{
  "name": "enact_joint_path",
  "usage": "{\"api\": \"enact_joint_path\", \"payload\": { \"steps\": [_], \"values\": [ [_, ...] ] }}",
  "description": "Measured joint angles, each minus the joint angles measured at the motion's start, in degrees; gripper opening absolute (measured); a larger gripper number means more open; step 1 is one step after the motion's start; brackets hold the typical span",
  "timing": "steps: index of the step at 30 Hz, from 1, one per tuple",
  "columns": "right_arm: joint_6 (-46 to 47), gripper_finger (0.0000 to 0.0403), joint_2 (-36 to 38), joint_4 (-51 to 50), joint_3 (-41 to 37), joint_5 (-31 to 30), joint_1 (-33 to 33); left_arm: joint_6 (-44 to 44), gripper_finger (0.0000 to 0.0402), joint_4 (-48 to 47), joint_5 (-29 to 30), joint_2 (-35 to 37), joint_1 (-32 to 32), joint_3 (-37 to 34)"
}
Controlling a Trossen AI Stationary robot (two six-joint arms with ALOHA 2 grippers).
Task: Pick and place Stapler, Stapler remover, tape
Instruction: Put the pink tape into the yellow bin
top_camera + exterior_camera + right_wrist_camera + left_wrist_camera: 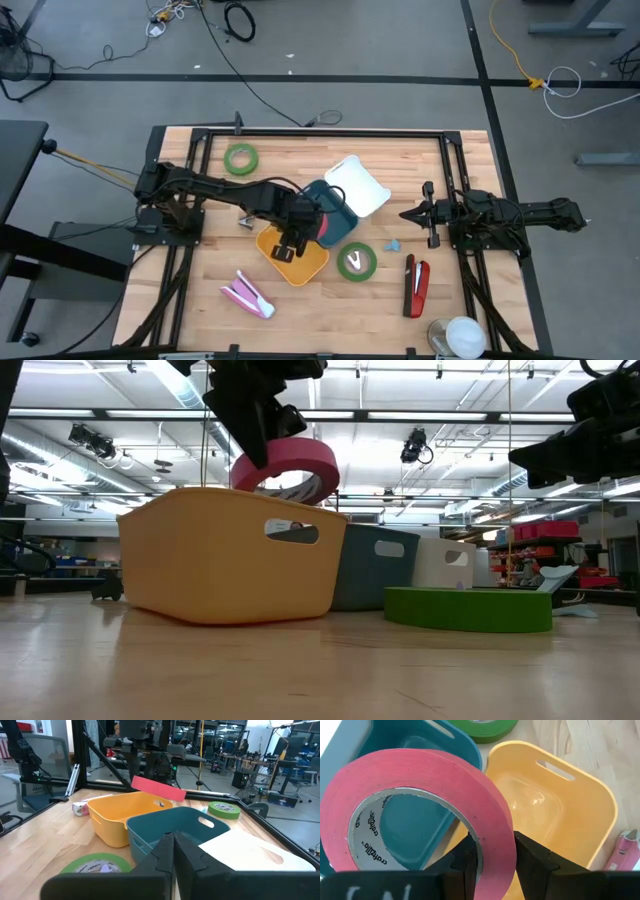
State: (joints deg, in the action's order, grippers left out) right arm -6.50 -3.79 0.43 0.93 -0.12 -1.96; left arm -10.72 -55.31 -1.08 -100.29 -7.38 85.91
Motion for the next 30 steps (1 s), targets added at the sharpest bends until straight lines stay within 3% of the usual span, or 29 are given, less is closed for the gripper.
{"api": "enact_joint_path", "payload": {
  "steps": [15, 30],
  "values": [
    [0.0, 0.0013, 0.02, 0.02, 0.0, 0.0, 0.0, 0.28, 0.0116, -1.93, -0.01, -0.07, -0.32, -0.01],
    [-0.02, 0.0013, 0.0, 0.0, 0.02, 0.0, 0.0, 7.54, 0.0116, -9.17, -3.7, -0.07, -5.33, -0.04]
  ]
}}
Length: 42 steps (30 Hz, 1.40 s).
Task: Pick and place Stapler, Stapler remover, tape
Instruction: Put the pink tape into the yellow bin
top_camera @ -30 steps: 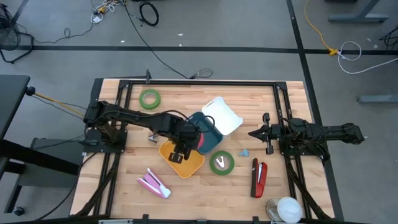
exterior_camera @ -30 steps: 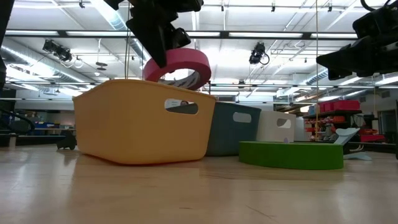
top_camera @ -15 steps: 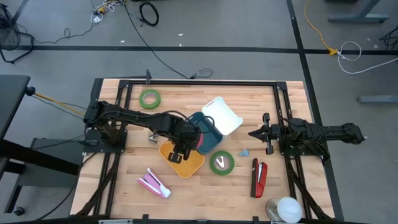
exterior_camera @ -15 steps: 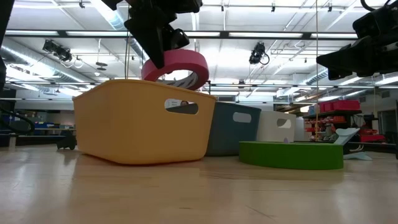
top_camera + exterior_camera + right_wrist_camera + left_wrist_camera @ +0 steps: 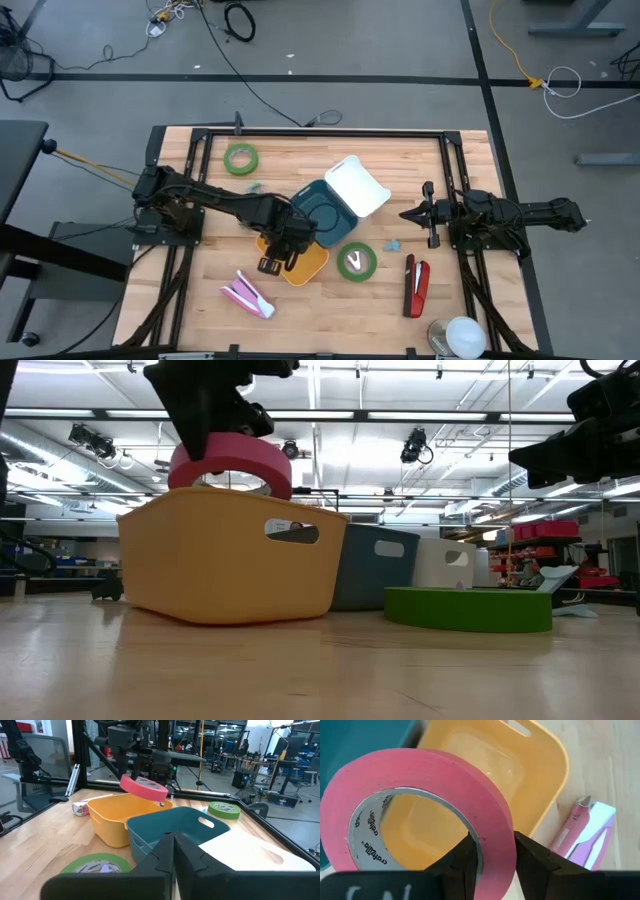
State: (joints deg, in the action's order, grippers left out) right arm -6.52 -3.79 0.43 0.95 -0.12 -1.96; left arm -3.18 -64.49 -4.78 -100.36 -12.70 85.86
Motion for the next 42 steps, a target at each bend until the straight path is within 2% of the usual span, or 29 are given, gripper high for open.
{"api": "enact_joint_path", "payload": {
  "steps": [21, 42],
  "values": [
    [0.02, 0.0013, 0.0, 0.01, -0.01, 0.01, -0.01, -0.35, 0.0116, 0.17, 2.3, -0.2, -5.6, -0.02],
    [0.02, 0.0013, 0.0, 0.02, -0.01, 0.01, -0.01, -0.5, 0.0116, 0.19, 2.42, -0.2, -5.5, -0.02]
  ]
}}
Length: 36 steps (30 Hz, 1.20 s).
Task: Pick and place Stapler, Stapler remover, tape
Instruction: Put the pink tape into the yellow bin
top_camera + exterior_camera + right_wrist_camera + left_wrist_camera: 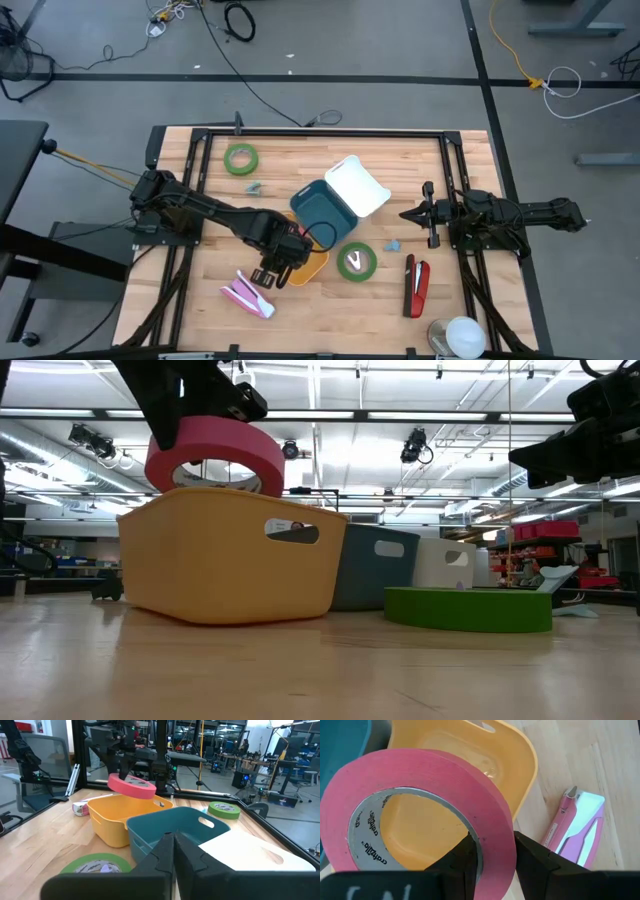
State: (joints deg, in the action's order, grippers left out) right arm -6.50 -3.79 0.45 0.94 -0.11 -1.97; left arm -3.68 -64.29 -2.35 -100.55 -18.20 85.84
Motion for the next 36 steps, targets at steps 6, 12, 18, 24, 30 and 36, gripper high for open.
{"api": "enact_joint_path", "payload": {
  "steps": [6, 12, 18, 24, 30, 36],
  "values": [
    [0.0, 0.0013, 0.0, -0.02, 0.01, 0.01, -0.01, -0.03, 0.0116, 0.0, -0.02, 0.0, 0.01, 0.0],
    [-0.02, 0.0013, 0.0, 0.0, -0.01, -0.01, 0.0, -2.93, 0.0116, 0.0, 0.0, 0.0, 0.03, 0.0],
    [0.0, 0.0013, 0.0, -0.02, -0.01, -0.01, 0.01, -6.24, 0.0116, 0.0, 0.19, -0.9, 0.34, -0.03],
    [0.0, 0.0013, 0.01, 0.0, -0.01, 0.0, 0.0, -6.01, 0.0116, -0.1, 0.22, -2.59, 0.79, -0.02],
    [0.0, 0.0013, 0.01, -0.01, 0.0, 0.01, -0.01, -5.98, 0.0116, -0.72, 0.28, -4.83, 1.07, -0.02],
    [-0.01, 0.0013, 0.01, -0.02, -0.01, -0.01, 0.0, -5.95, 0.0116, -3.43, 0.77, -6.64, 2.11, -0.04]
  ]
}}
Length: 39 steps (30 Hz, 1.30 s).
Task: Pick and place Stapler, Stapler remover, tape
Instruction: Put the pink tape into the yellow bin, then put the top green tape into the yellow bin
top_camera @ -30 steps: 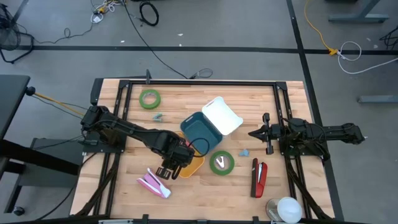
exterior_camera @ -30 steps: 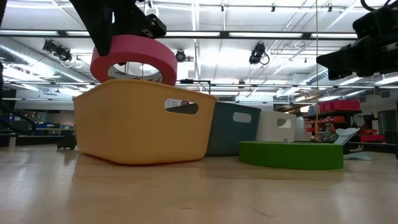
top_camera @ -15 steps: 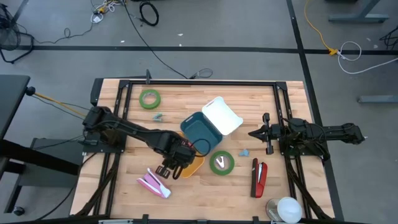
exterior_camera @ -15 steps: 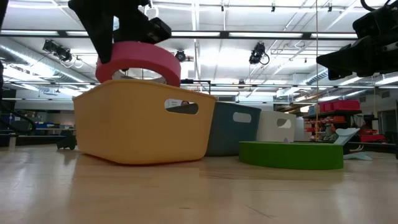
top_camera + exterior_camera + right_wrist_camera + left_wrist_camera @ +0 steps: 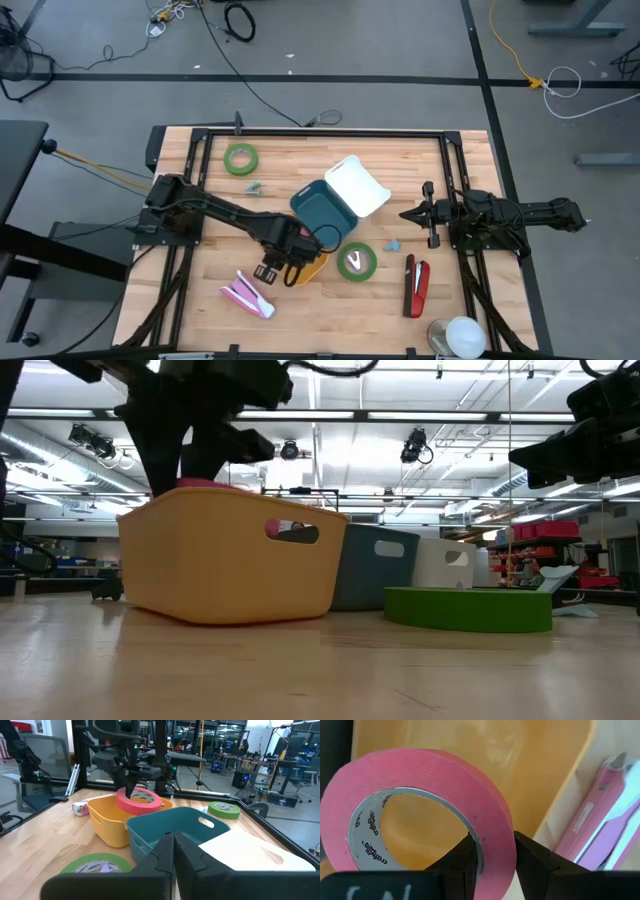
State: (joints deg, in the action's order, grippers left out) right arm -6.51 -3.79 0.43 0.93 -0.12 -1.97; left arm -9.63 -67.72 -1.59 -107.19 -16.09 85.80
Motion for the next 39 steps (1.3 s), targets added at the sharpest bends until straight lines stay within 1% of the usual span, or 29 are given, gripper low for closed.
{"api": "enact_joint_path", "payload": {
  "steps": [10, 14, 17, 24, 28, 34, 39],
  "values": [
    [0.01, 0.0013, 0.0, 0.01, 0.01, 0.0, 0.0, 0.0, 0.0117, -1.38, 0.93, -0.62, 0.89, 0.02],
    [0.0, 0.0013, 0.0, 0.0, 0.0, 0.0, 0.01, 0.0, 0.0124, -1.88, 0.92, -0.62, 0.86, 0.02],
    [0.0, 0.0013, 0.01, 0.01, 0.0, 0.0, 0.01, -0.01, 0.0137, -1.92, 0.93, -0.61, 0.89, 0.02],
    [0.01, 0.0013, 0.0, 0.0, 0.0, 0.0, -0.01, -0.06, 0.0188, -2.58, 0.91, -0.6, 0.89, 0.02],
    [0.01, 0.0013, -0.01, 0.01, 0.02, 0.0, 0.01, -0.07, 0.0209, -3.03, 0.47, -0.57, 0.89, 0.02],
    [0.0, 0.0013, 0.0, 0.0, 0.01, 0.0, 0.0, -0.02, 0.0217, -5.27, 0.31, 0.58, 0.89, 0.04],
    [0.0, 0.0013, 0.01, 0.0, 0.0, 0.0, 0.01, -0.04, 0.0218, -7.88, 0.42, 3.78, 0.93, 0.04]
  ]
}}
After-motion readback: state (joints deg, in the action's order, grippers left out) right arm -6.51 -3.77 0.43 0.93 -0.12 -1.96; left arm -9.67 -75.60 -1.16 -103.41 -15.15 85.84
